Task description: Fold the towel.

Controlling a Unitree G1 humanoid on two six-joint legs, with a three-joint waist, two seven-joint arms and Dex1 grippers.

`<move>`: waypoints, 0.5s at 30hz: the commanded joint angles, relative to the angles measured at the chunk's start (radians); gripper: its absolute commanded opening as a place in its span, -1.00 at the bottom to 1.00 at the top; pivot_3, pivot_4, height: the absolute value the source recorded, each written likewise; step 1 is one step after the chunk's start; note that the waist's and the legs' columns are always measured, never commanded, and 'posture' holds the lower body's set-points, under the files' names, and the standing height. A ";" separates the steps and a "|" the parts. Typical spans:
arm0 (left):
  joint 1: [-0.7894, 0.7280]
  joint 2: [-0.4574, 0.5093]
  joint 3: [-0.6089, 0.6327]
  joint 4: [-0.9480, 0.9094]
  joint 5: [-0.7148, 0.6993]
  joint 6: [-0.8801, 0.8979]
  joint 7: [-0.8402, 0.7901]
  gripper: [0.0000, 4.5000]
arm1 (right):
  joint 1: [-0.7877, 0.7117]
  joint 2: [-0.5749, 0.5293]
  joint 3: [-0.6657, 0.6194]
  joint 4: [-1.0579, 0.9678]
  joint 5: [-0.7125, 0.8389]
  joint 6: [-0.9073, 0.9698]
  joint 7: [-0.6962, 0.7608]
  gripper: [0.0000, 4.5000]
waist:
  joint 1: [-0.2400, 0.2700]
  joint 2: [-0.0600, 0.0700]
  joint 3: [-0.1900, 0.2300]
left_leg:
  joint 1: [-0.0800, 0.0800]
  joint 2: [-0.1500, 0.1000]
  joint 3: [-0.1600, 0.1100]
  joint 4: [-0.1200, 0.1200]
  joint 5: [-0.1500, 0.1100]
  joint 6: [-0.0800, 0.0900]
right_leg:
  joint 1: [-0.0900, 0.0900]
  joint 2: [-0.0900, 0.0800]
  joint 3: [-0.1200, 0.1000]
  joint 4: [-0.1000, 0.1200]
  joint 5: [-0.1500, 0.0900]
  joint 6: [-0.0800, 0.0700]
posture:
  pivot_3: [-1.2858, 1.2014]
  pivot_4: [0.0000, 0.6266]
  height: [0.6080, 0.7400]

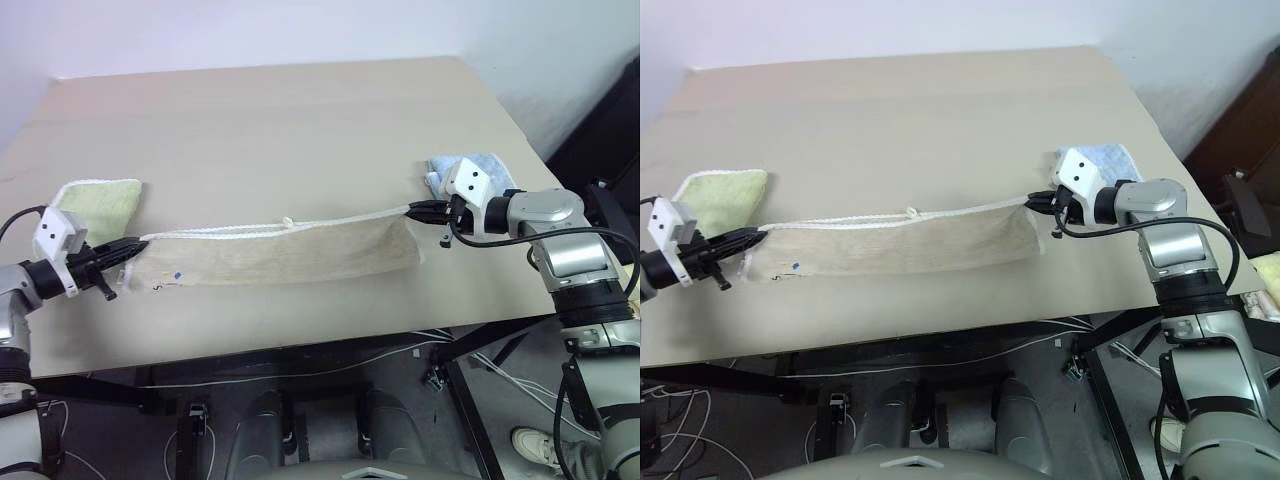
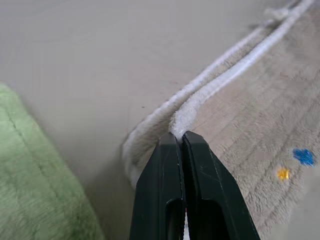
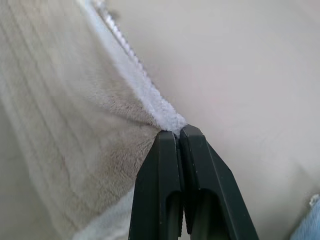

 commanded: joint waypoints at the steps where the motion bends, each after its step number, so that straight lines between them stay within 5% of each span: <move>1: -0.037 -0.009 0.008 0.041 0.020 -0.080 0.066 -0.99 | -0.068 0.038 -0.015 0.084 -0.029 -0.049 -0.050 -1.00 | -0.003 0.000 0.000 | 0.001 0.000 0.000 0.000 0.000 0.000 | 0.001 0.000 0.000 0.000 0.000 0.000 | 0.03 -0.52 1.00; 15: -0.083 -0.061 -0.029 0.187 0.084 -0.186 0.185 -0.99 | -0.155 0.131 -0.008 0.338 -0.119 -0.183 -0.137 -1.00 | -0.006 0.000 0.000 | 0.002 0.001 -0.003 0.008 0.000 0.000 | 0.002 0.000 -0.001 0.010 0.000 0.000 | 0.03 -0.52 1.00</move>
